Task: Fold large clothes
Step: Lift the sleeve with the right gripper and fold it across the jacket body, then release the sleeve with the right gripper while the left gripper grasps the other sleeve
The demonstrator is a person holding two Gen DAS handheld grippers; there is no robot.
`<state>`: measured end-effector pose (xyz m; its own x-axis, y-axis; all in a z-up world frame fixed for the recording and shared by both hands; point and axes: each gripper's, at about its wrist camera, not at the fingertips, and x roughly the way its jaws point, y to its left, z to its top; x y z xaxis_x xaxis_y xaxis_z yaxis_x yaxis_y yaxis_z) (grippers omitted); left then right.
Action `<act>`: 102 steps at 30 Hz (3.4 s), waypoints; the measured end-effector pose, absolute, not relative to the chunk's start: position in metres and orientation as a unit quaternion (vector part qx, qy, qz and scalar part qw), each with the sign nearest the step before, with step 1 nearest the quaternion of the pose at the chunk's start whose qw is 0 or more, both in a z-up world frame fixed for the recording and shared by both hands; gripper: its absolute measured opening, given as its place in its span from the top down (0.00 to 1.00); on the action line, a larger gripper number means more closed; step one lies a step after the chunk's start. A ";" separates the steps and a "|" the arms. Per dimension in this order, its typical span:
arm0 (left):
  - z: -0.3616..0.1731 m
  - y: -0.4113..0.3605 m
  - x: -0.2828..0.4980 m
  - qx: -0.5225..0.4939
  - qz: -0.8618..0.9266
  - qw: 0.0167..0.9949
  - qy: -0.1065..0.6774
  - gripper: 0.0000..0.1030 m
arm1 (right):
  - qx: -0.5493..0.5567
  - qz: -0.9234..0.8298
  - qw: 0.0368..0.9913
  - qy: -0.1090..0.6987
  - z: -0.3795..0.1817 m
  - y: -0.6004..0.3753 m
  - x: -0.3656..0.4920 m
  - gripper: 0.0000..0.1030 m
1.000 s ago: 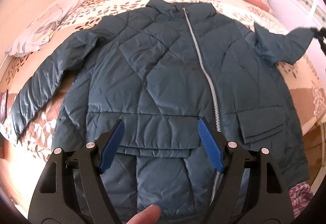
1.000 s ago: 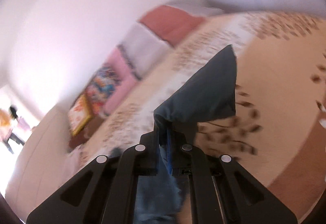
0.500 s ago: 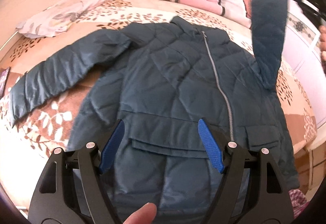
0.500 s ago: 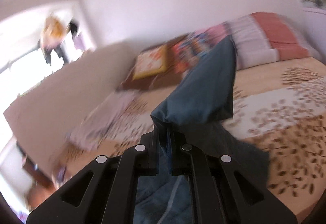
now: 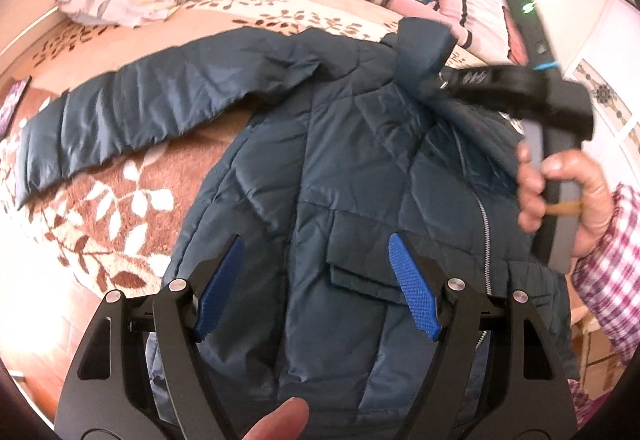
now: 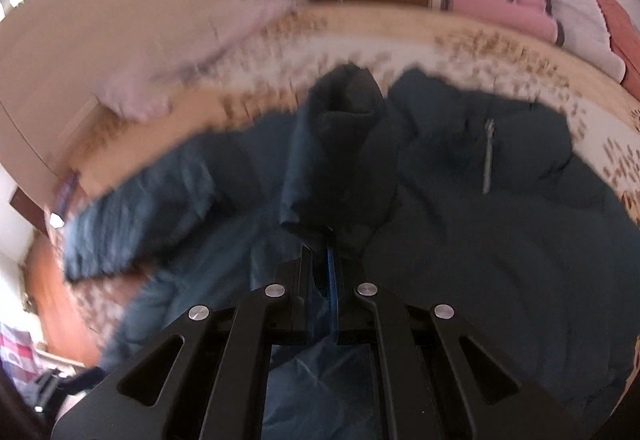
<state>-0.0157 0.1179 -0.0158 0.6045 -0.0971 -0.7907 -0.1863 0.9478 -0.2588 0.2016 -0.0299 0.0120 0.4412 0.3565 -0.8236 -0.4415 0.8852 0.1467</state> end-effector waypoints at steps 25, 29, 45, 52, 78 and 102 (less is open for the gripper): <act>0.014 0.086 0.039 -0.098 0.017 0.901 0.422 0.23 | 0.140 0.131 0.873 0.449 0.018 -0.266 0.103 0.66; 0.022 0.073 0.066 -0.070 0.020 0.911 0.406 0.23 | 0.201 0.084 0.874 0.434 0.014 -0.320 0.099 0.66; -0.031 0.065 0.164 -0.059 0.062 0.873 0.480 0.40 | 0.198 0.034 0.847 0.492 -0.033 -0.332 0.149 0.68; -0.042 0.060 0.161 -0.044 0.067 0.873 0.481 0.38 | 0.174 0.023 0.845 0.506 -0.029 -0.327 0.141 0.68; -0.027 0.121 0.009 -0.131 0.080 0.877 0.456 0.30 | 0.009 0.191 0.824 0.534 -0.005 -0.153 0.030 0.68; -0.045 0.201 -0.015 -0.242 0.172 0.853 0.429 0.29 | 0.008 0.185 0.818 0.545 -0.011 -0.146 0.030 0.68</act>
